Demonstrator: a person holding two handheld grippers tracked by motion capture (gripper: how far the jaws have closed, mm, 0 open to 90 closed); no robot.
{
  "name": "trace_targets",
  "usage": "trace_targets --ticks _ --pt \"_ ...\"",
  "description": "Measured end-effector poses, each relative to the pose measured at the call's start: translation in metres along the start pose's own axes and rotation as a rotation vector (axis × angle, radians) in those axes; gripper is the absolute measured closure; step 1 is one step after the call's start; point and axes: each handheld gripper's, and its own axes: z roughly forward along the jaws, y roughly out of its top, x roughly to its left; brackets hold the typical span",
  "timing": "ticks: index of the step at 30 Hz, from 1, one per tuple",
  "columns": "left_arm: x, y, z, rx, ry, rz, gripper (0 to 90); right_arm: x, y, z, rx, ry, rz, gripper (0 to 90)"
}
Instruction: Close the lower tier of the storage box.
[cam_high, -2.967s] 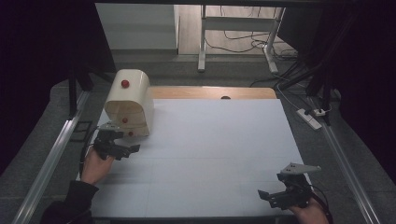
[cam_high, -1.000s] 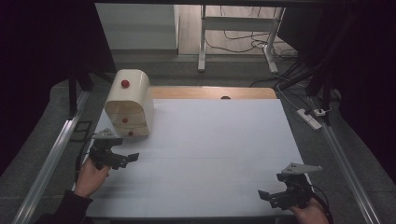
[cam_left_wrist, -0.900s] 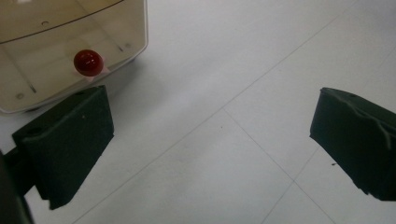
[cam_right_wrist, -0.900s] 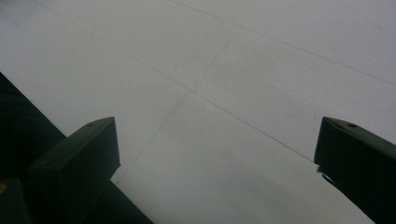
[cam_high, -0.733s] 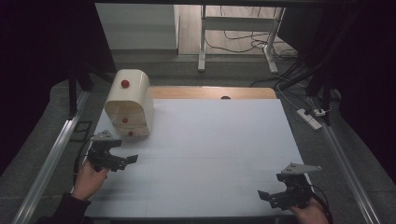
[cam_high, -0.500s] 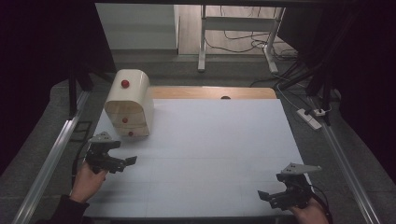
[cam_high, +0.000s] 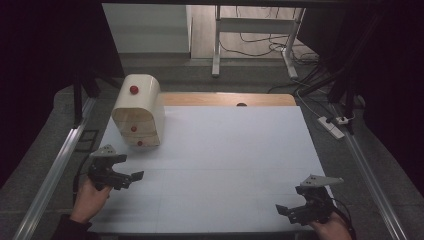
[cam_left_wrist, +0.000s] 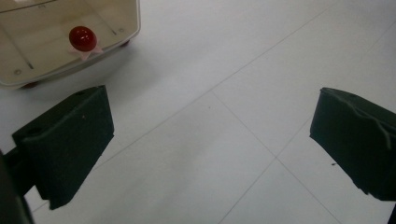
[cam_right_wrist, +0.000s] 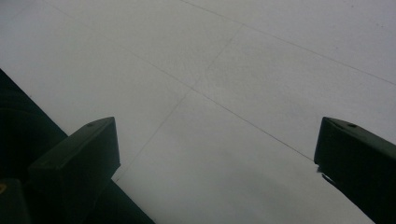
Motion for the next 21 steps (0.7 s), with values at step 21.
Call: trace_targets --ticks 21 --pt "-0.005 -0.016 -0.016 -0.01 -0.006 -0.018 0.0 0.001 0.0 0.0 0.004 -0.004 -0.005 0.2"
